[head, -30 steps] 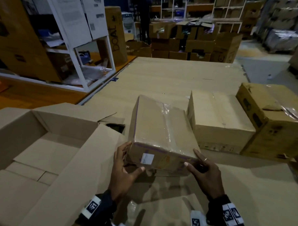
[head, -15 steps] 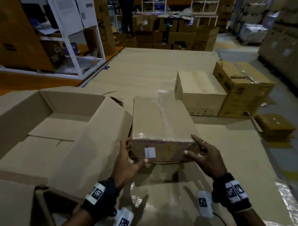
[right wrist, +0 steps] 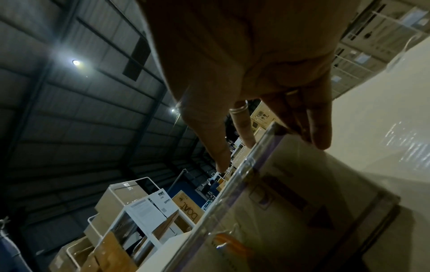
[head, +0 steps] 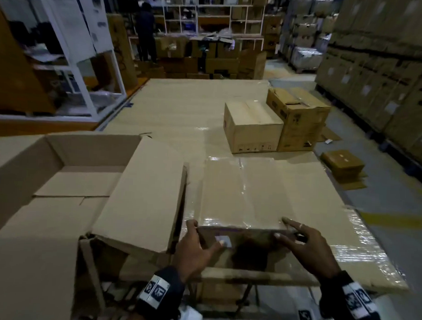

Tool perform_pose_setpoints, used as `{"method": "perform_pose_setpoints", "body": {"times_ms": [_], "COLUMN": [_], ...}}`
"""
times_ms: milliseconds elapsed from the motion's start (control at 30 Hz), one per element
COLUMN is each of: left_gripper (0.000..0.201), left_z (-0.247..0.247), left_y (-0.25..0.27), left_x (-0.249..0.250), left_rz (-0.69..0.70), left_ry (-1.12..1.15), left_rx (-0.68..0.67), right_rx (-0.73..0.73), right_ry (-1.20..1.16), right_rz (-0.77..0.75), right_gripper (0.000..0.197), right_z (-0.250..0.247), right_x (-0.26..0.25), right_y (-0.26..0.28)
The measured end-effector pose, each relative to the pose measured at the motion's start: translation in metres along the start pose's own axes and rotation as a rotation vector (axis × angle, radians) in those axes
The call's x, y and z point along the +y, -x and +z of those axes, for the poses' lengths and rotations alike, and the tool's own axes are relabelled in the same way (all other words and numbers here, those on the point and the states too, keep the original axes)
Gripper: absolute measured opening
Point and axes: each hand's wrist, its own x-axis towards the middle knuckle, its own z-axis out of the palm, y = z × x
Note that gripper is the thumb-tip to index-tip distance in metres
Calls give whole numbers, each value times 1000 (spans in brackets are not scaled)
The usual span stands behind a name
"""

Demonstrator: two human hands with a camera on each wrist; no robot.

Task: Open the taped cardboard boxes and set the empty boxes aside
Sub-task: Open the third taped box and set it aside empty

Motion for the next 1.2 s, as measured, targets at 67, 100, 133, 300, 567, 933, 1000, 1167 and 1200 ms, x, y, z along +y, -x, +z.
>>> {"method": "perform_pose_setpoints", "body": {"times_ms": [67,100,133,300,567,933,1000,1167,1200], "left_gripper": [92,91,90,77,79,98,118,134,134], "left_z": [-2,-4,-6,-11,-24,-9,-2,14,16], "left_y": [1,0,-4,-43,-59,9,22,29,26], "left_x": [6,10,13,20,19,12,9,-2,-2], "left_rz": [29,62,106,211,241,278,200,85,72], "left_ry": [-63,-73,-82,-284,-233,-57,-65,49,55], "left_rx": [41,65,76,-85,-223,3,71,175,165], "right_rx": [-1,12,33,-45,-254,-195,-183,-175,-169], "right_ry": [23,39,67,336,198,-108,-81,-74,-69], "right_rz": [19,36,55,-3,51,-88,-119,-153,-154], "right_gripper": [80,75,72,76,144,109,115,113,113], "right_z": [-3,-4,-5,-1,-14,-15,-12,-12,-12], "right_x": [-3,-8,-13,-38,-17,18,25,24,25], "right_y": [4,3,-1,-38,-67,-3,10,14,11]}}
